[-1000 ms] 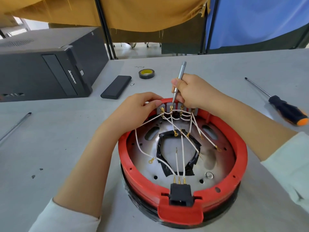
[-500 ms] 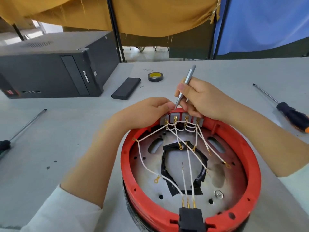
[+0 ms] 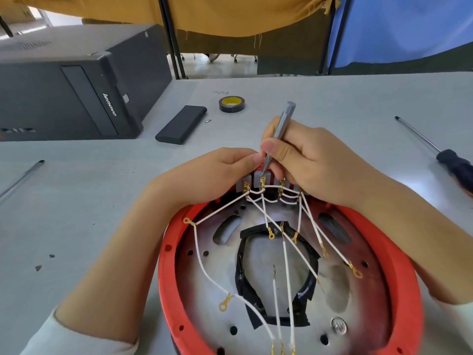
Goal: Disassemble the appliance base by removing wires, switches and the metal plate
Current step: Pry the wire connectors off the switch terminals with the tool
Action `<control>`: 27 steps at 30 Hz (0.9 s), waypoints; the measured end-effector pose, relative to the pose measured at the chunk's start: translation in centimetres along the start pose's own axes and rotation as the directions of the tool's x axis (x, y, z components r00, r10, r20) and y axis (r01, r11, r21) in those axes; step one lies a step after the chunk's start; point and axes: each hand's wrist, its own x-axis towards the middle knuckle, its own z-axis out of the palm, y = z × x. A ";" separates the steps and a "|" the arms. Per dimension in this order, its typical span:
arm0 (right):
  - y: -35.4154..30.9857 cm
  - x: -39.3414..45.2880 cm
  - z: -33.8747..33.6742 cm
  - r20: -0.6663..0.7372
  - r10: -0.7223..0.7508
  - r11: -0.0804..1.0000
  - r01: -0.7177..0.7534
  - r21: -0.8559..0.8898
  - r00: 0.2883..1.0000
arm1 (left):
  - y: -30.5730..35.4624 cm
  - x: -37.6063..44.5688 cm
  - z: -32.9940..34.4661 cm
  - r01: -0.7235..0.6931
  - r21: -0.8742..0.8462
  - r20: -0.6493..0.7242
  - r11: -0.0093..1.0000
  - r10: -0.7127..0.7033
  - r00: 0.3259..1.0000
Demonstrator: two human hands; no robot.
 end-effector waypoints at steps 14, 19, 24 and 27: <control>0.2 1.5 0.0 0.035 0.237 0.967 -0.239 0.093 0.971 | 0.1 0.1 -0.1 0.019 -0.016 0.015 1.000 -0.019 1.000; 0.2 0.5 0.0 -0.007 0.123 0.982 -0.121 0.143 0.992 | -0.1 0.1 -0.1 0.021 -0.002 0.019 1.000 -0.021 1.000; 0.0 0.3 0.1 -0.007 0.063 0.998 -0.063 -0.010 0.998 | -0.1 0.0 0.0 0.009 -0.016 0.019 1.000 -0.008 1.000; -0.2 0.2 0.2 -0.006 0.029 0.997 -0.029 -0.073 1.000 | -0.1 0.0 0.0 -0.007 -0.032 0.016 0.999 0.008 1.000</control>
